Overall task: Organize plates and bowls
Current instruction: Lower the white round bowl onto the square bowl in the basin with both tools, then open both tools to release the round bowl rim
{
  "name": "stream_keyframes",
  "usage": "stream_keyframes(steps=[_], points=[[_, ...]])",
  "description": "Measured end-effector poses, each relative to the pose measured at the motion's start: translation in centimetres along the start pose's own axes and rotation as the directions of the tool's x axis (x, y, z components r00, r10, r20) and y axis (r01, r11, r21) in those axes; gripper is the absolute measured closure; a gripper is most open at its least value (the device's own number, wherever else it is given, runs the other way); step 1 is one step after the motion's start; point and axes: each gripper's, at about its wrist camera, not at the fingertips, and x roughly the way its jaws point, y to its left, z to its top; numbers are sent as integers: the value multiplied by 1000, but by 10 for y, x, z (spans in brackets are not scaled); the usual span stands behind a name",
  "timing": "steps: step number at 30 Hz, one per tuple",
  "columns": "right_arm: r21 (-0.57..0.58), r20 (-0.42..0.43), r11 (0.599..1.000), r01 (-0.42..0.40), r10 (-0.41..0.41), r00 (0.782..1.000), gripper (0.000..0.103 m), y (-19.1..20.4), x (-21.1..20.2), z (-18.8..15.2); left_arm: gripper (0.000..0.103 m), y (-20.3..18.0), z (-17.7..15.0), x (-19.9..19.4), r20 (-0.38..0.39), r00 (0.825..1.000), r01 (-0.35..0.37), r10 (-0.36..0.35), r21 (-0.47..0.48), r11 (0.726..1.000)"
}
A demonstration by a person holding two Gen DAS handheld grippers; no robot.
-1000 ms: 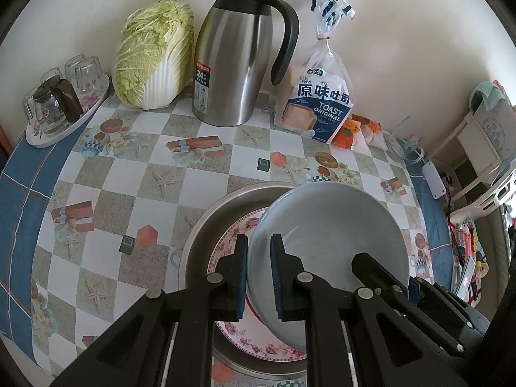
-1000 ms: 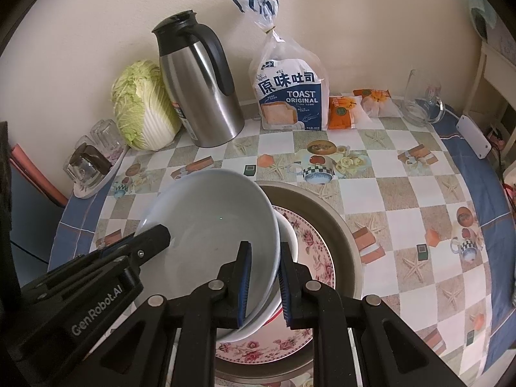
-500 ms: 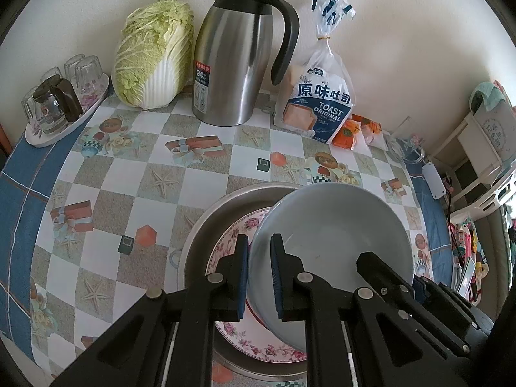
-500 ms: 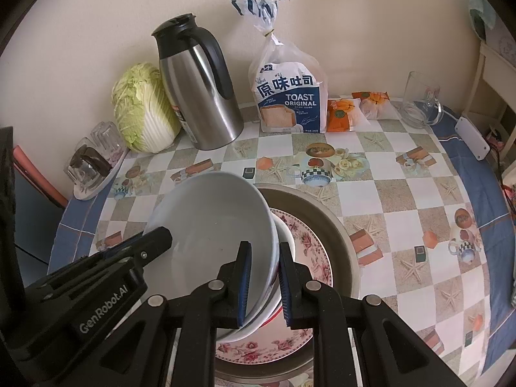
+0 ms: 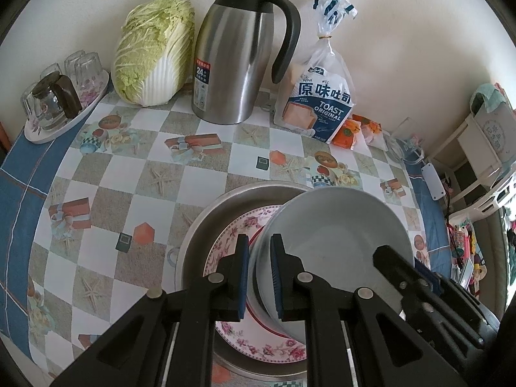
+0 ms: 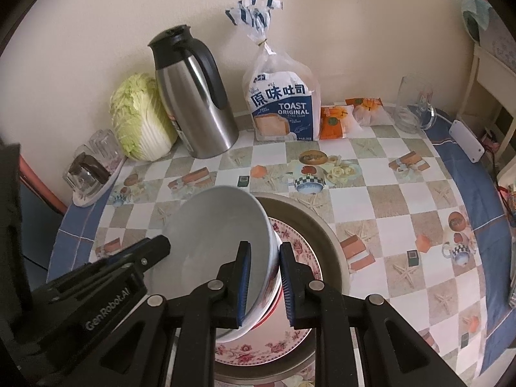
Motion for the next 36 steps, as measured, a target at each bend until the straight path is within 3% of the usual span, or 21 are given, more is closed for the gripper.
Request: stream_keyframes(steps=[12,23,25,27,31,32,35,36], points=[[90,-6,994,-68,69,998,84,-24,5,0,90,3,2,-10,23,1000,5,-4,-20,1000],[99,-41,992,-80,85,996,84,-26,18,-5,90,0,1,-10,22,1000,-2,2,-16,1000],[91,-48,993,-75,79,996,84,-25,20,-5,86,0,1,-10,22,1000,-5,6,-19,1000],[74,-50,995,-65,69,996,84,-22,19,-5,72,1,1,-11,24,1000,-8,9,-21,1000],[45,-45,998,-39,41,998,84,-18,16,-4,67,1,2,-16,32,999,-13,14,-24,1000],[40,-44,998,-38,40,998,84,-17,15,-3,61,2,2,-17,33,999,-15,16,-25,1000],[27,-38,999,-26,27,999,66,-16,12,-3,50,2,3,-19,37,999,-27,29,-30,999],[22,-35,1000,-20,21,999,52,-15,10,-3,49,3,3,-20,37,999,-34,36,-33,999]])
